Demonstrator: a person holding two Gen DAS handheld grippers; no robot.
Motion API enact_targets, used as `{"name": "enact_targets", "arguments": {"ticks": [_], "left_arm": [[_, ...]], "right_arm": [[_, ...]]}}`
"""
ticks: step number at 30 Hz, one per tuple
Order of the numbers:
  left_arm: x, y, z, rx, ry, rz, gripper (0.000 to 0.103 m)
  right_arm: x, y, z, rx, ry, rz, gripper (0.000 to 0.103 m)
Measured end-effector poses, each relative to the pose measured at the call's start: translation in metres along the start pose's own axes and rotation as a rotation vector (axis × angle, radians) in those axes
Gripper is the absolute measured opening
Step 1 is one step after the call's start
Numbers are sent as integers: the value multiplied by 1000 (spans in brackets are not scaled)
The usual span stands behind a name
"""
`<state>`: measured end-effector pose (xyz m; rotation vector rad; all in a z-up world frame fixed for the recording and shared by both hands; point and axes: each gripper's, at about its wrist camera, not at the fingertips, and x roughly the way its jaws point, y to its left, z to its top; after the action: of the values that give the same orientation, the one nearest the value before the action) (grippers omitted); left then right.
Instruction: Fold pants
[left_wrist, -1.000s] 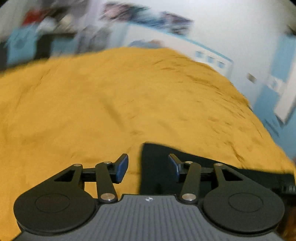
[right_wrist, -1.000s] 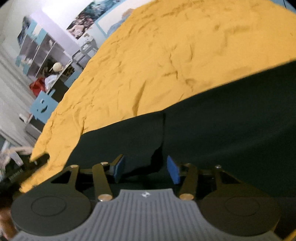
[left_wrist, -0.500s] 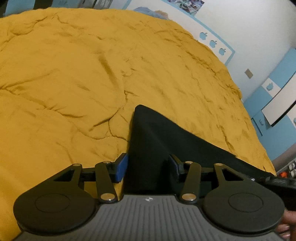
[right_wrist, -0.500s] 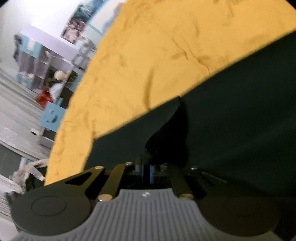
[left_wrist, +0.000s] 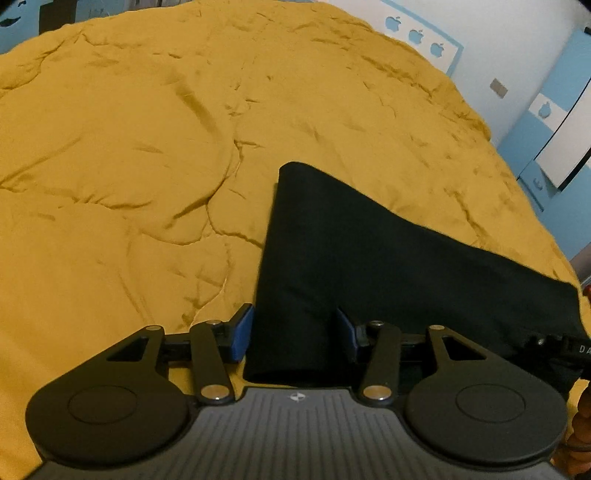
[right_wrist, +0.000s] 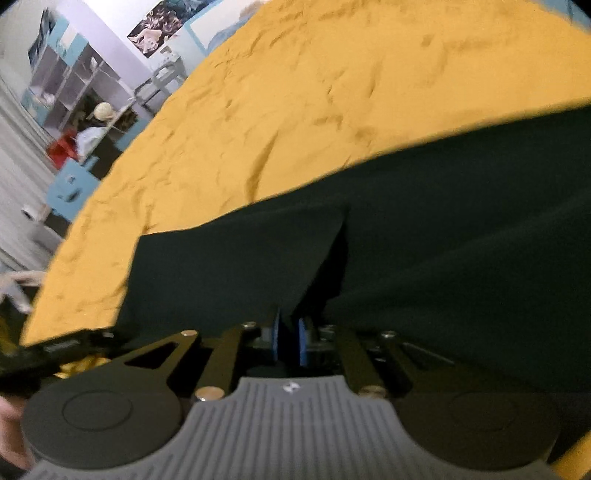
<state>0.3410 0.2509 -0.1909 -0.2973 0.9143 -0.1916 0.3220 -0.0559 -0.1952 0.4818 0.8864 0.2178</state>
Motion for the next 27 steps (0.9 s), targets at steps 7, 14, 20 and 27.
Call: {"name": "enact_targets", "arguments": {"ticks": [7,14,20,27], "left_arm": [[0,-2,-1,13,6,9,55],[4,-3,-2,28,13,20,58],[6,-5,-2,28,4,38,59],[-19,-21,2,50,-56,134,59]], "right_arm": [[-18,47,-2,-300,-193,-142,14],[27,37,-20,-384,-53,-116,11],[-30,3,-11,-319,-137,-152,16],[-120,-60,-9,-233,-202,-249,23]]}}
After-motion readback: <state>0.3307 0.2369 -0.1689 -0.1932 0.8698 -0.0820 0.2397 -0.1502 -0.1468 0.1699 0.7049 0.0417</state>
